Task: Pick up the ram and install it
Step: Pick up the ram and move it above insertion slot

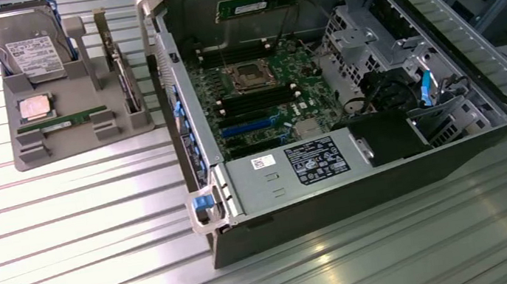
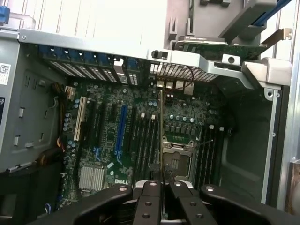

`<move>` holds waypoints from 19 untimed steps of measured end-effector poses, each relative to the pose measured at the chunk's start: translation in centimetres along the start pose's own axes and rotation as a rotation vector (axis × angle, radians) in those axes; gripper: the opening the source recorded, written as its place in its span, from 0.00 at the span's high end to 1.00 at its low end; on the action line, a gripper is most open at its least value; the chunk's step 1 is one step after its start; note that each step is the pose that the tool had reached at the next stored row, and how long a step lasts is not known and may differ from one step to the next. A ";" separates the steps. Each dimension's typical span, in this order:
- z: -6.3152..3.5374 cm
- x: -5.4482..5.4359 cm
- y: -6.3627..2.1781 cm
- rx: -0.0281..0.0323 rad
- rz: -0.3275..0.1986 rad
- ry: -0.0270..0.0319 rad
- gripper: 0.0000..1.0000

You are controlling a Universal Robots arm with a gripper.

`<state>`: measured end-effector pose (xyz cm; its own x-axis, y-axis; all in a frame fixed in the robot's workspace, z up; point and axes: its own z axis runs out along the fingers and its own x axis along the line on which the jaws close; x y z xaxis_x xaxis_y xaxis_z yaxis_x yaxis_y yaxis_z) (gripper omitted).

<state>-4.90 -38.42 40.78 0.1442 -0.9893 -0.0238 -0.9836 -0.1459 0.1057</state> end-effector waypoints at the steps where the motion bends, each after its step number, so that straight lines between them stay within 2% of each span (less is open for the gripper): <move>1: 0.00 0.0 0.00 0.0149 0.000 0.0023 0.88; 4: 0.00 0.0 0.00 0.0546 0.000 0.0083 0.88; 5: 0.01 0.0 0.00 0.0659 0.000 0.0100 0.88; 11: 0.01 0.0 -0.05 0.0675 -0.001 0.0101 0.88; 19: -0.13 0.3 -1.86 0.0673 0.000 0.0111 0.88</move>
<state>-3.01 -38.42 40.71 0.1455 -0.9893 -0.0128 -0.9885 -0.1459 0.0385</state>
